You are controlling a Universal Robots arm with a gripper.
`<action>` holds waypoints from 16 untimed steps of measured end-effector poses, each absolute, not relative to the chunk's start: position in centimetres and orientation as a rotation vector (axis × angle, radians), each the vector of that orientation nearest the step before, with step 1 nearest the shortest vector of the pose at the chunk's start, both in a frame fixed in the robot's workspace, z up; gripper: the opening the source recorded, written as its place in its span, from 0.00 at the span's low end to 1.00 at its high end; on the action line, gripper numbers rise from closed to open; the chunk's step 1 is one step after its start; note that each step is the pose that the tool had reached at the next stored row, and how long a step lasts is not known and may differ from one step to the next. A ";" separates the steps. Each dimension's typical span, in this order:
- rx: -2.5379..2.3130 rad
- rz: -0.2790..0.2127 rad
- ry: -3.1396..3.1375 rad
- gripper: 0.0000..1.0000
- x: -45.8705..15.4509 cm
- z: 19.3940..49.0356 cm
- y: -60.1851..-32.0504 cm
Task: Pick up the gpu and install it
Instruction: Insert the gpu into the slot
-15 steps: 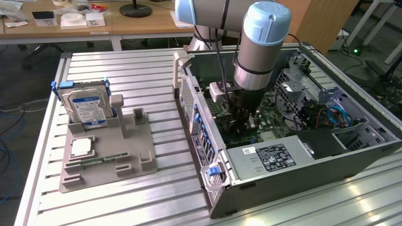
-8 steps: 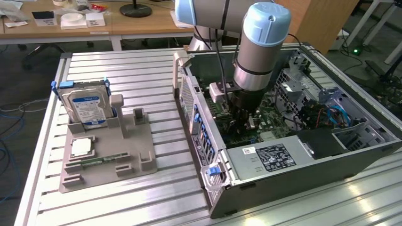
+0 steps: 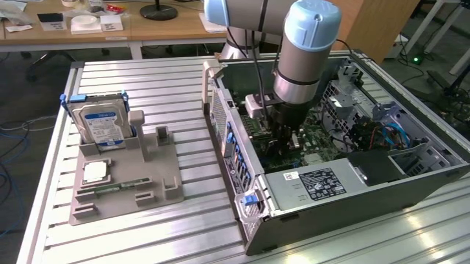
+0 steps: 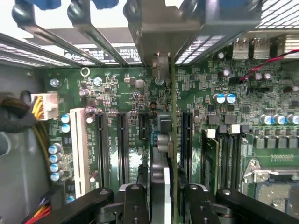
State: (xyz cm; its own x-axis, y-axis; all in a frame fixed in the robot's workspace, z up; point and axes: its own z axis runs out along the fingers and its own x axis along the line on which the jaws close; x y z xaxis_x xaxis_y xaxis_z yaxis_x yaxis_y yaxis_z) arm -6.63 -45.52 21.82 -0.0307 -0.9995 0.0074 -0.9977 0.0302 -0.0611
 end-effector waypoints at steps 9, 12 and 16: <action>-2.155 -0.087 2.222 0.36 -6.6 24.9 -45.5; -2.153 -0.092 2.220 0.36 -6.6 26.0 -45.5; -2.150 -0.098 2.217 0.36 -6.6 27.3 -45.5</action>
State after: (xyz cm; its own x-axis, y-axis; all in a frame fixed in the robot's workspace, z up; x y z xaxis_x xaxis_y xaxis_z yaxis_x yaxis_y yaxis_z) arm -6.63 -45.52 27.28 -0.0309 -0.9995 0.0070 -0.9962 0.0302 -0.0815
